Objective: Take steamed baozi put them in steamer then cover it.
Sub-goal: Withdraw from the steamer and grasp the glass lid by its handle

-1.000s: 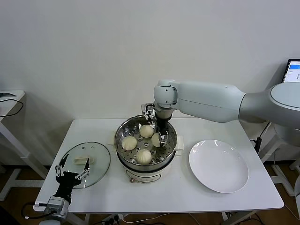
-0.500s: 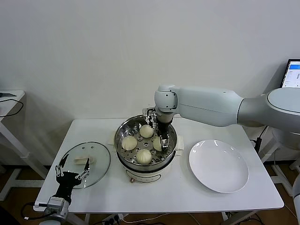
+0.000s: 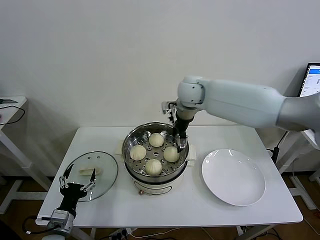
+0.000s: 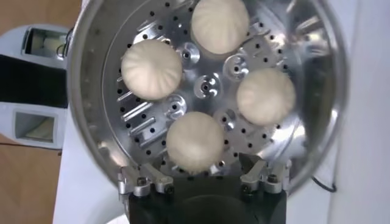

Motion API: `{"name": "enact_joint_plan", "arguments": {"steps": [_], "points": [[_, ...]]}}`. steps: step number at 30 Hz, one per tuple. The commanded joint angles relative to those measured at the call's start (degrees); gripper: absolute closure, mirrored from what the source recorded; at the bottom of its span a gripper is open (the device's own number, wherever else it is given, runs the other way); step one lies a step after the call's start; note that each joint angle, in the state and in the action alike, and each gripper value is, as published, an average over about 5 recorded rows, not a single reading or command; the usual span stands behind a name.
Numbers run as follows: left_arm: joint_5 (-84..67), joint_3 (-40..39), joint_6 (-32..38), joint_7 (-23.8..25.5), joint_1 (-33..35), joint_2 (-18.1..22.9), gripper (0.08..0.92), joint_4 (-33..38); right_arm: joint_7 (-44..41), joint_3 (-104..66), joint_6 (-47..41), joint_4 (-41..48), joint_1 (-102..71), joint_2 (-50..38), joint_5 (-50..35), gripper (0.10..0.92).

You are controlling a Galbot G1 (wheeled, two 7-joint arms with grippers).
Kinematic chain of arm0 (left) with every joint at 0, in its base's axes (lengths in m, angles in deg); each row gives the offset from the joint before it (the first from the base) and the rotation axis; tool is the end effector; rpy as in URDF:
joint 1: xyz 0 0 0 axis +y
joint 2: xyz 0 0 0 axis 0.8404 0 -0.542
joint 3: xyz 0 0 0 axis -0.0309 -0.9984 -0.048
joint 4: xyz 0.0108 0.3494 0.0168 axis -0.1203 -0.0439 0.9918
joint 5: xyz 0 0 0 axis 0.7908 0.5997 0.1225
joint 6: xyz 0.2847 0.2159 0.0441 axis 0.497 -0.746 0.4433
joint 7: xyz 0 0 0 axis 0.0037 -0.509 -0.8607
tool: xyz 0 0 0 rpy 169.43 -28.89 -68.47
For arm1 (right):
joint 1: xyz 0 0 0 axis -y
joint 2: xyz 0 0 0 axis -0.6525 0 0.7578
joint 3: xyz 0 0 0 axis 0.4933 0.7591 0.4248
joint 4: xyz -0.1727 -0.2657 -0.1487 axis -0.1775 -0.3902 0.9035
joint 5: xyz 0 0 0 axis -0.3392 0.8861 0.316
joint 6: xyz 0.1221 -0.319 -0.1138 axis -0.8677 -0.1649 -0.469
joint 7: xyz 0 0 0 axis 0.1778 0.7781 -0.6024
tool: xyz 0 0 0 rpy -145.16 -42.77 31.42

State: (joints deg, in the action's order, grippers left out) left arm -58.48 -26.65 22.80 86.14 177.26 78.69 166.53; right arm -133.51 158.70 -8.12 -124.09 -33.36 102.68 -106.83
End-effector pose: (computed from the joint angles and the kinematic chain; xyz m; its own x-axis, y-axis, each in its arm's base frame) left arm 0.1823 0.0998 -0.3168 -0.9933 -0.0312 0.1111 0.0084 0.9407 0.3390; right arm 0.5612 0.0834 -0.0208 -0.0717 -0.1799 0.9811 -0.9906 -0.1021 -0.0911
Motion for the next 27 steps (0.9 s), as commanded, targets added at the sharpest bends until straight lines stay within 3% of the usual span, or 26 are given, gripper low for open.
{"name": "enact_joint_plan", "arguments": {"steps": [1, 4, 8, 13, 20, 27], "points": [[-1.4, 0.3, -1.1, 0.4, -0.3, -0.2, 0.177, 0.8, 3.4, -19.9, 1.6, -7.5, -6.0, -19.9, -2.3, 0.203], [-2.0, 0.5, -2.0, 0.7, -0.6, -0.6, 0.177, 1.5, 12.6, -28.0, 4.2, -10.4, -12.4, -25.4, -6.0, 0.203], [-1.8, 0.4, -2.1, 0.3, -1.6, -0.9, 0.177, 2.1, 31.3, -40.6, 10.8, -14.0, -23.8, -31.2, -14.4, 0.203], [-1.5, -0.3, -0.5, -0.1, -2.4, -0.7, 0.177, 1.5, 49.9, -61.8, 20.3, -17.3, -46.5, -35.3, -22.3, 0.203], [-0.2, -1.6, 3.8, -1.4, -3.3, -0.2, 0.177, -0.4, 60.2, -92.0, 29.0, -23.6, -79.0, -32.9, -22.4, 0.203], [0.2, -1.7, 4.2, -2.2, -3.5, -0.2, 0.177, -1.0, 65.7, -110.7, 35.6, -32.0, -103.8, -19.5, -15.2, 0.203]]}}
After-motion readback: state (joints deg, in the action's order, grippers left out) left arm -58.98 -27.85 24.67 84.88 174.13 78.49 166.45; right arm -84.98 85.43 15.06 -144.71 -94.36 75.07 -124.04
